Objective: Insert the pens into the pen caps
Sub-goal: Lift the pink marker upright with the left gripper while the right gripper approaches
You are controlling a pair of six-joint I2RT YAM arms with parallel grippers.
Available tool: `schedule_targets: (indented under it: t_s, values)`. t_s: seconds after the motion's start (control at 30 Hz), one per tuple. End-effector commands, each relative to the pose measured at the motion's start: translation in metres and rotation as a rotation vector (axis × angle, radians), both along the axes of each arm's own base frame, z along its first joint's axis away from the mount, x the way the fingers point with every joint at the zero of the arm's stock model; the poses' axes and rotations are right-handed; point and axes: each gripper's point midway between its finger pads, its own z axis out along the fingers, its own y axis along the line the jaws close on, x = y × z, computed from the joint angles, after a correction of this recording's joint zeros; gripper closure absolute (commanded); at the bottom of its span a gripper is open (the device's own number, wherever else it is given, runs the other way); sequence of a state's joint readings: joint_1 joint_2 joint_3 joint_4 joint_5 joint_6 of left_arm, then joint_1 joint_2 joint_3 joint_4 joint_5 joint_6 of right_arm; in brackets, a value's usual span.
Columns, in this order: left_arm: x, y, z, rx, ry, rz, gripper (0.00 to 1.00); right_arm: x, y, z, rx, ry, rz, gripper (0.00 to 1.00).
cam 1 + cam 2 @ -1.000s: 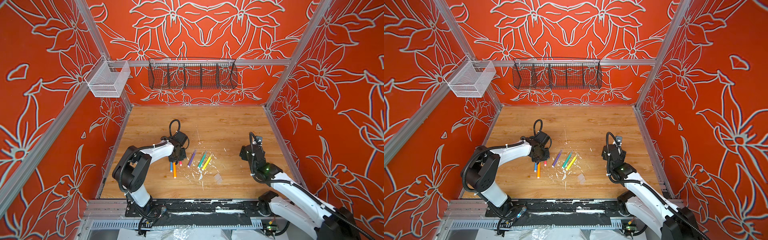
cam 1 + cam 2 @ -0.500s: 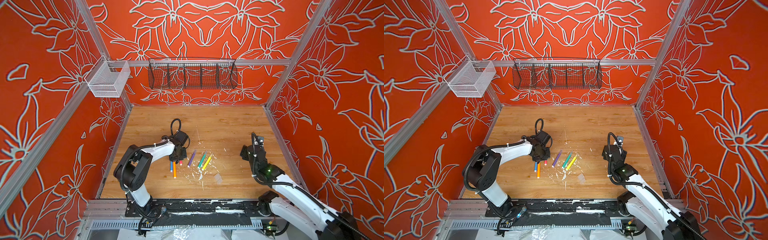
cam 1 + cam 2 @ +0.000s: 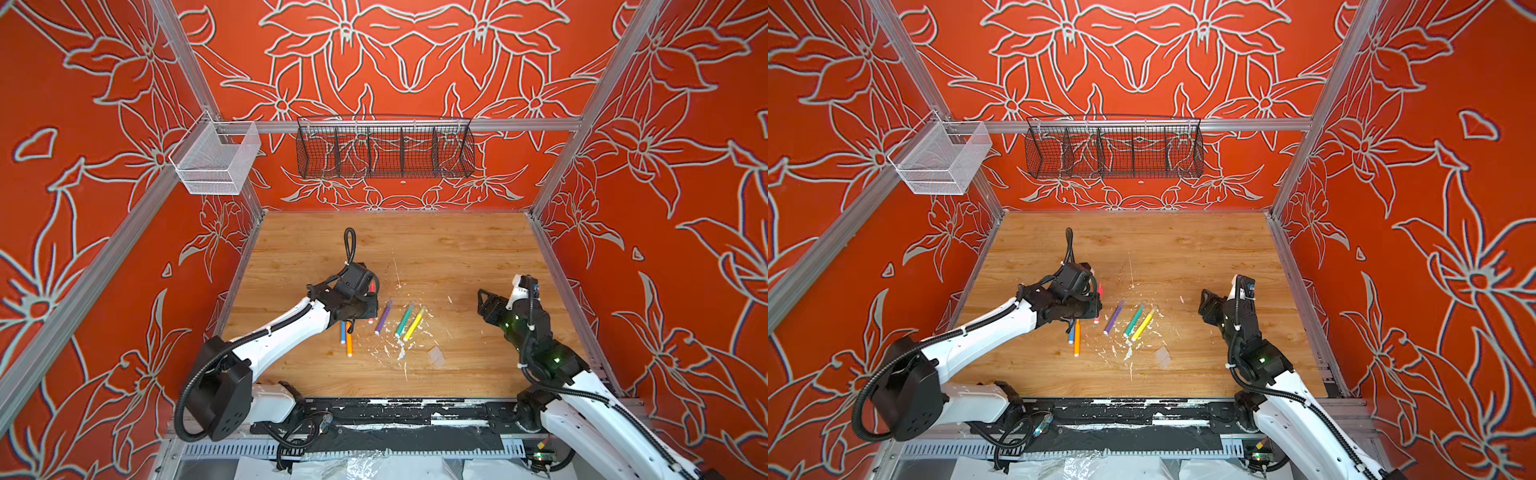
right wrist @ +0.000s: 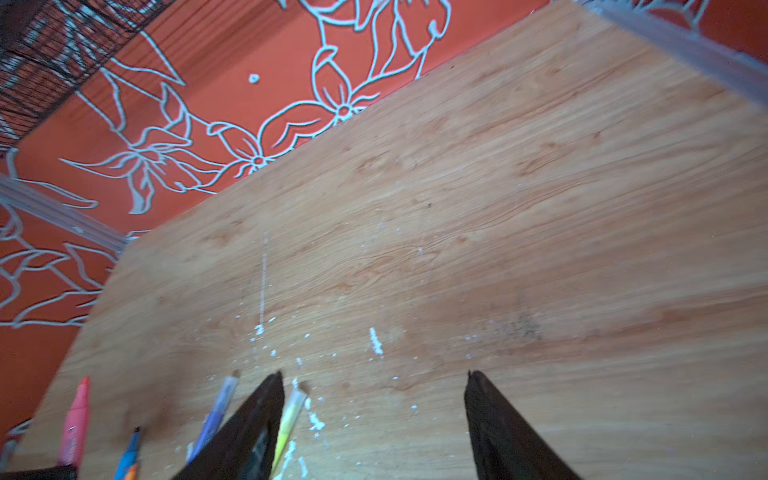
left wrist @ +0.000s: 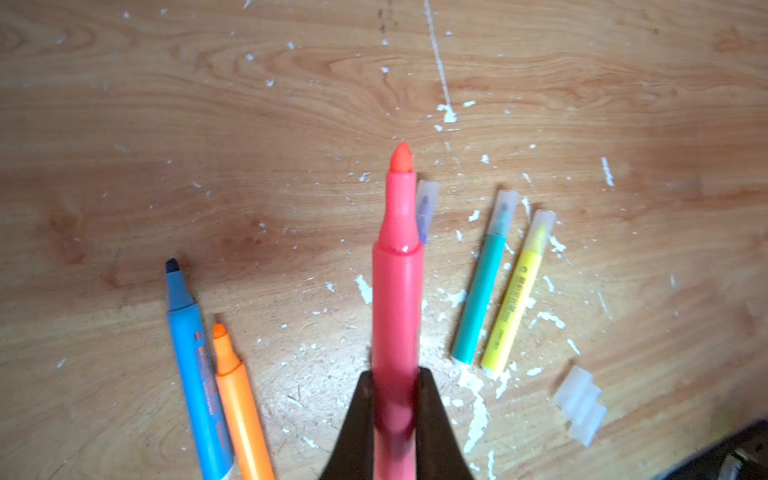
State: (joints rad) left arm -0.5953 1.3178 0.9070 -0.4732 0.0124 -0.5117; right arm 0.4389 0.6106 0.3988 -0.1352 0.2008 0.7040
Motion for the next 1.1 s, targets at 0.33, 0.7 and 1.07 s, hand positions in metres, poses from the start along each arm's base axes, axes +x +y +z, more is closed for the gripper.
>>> schedule_targets:
  t_s: [0.33,0.7,1.07]
  values:
    - [-0.029,-0.055,0.023,-0.021,-0.172,-0.264,1.0,-0.01,0.1,0.018,0.195,-0.025,0.264,0.31]
    - [-0.051,-0.064,0.021,-0.042,-0.263,-0.363,1.0,-0.02,0.163,0.027,0.254,-0.059,0.376,0.35]
    - [-0.062,-0.067,0.019,-0.072,-0.282,-0.392,1.0,-0.031,0.217,0.029,0.278,-0.063,0.485,0.38]
